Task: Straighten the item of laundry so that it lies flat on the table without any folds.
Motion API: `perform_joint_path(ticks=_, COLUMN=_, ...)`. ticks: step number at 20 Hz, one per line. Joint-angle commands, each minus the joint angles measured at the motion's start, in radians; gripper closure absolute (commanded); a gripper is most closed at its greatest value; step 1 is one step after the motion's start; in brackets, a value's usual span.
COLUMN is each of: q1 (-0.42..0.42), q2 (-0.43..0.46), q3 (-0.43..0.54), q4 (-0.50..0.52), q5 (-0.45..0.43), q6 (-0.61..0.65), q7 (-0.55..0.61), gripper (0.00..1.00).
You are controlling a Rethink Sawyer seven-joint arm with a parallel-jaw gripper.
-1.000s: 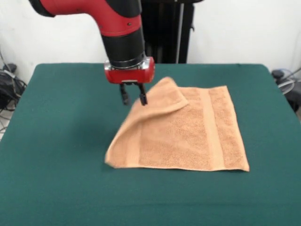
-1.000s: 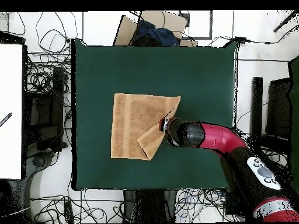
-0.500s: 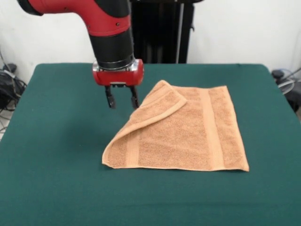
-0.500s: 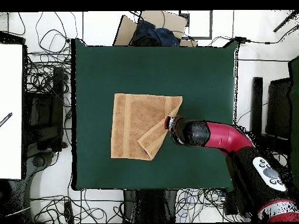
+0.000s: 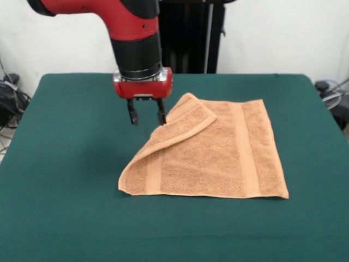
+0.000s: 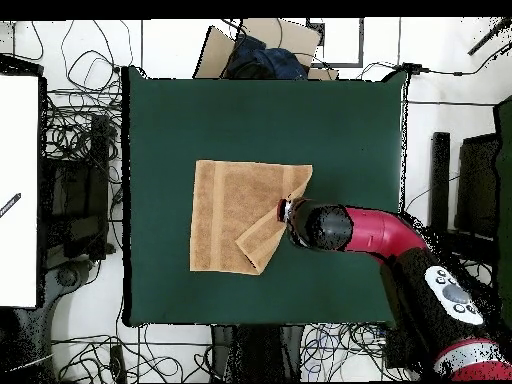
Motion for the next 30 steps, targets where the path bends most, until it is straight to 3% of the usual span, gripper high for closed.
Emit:
perform_joint_path(ticks=1, q1=0.093, q2=-0.049, q3=-0.052, q4=0.091, q5=-0.087, q6=-0.09, q7=0.094, gripper=0.0)
perform_joint_path(ticks=9, q1=0.136, q2=-0.086, q3=-0.122, q4=0.201, q5=-0.081, q6=-0.166, q7=0.153, gripper=0.0)
perform_joint_path(ticks=19, q1=0.035, q2=-0.152, q3=-0.179, q4=0.424, q5=-0.159, q6=-0.29, q7=0.082, gripper=0.0)
perform_joint_path(ticks=24, q1=0.015, q2=-0.038, q3=-0.286, q4=0.427, q5=-0.287, q6=-0.456, q7=0.098, gripper=0.0)
perform_joint_path(ticks=27, q1=0.084, q2=0.088, q3=-0.402, q4=0.367, q5=-0.334, q6=-0.611, q7=0.142, gripper=0.0)
perform_joint_path(ticks=30, q1=0.15, q2=0.249, q3=-0.499, q4=0.293, q5=-0.312, q6=-0.779, q7=0.163, gripper=0.0)
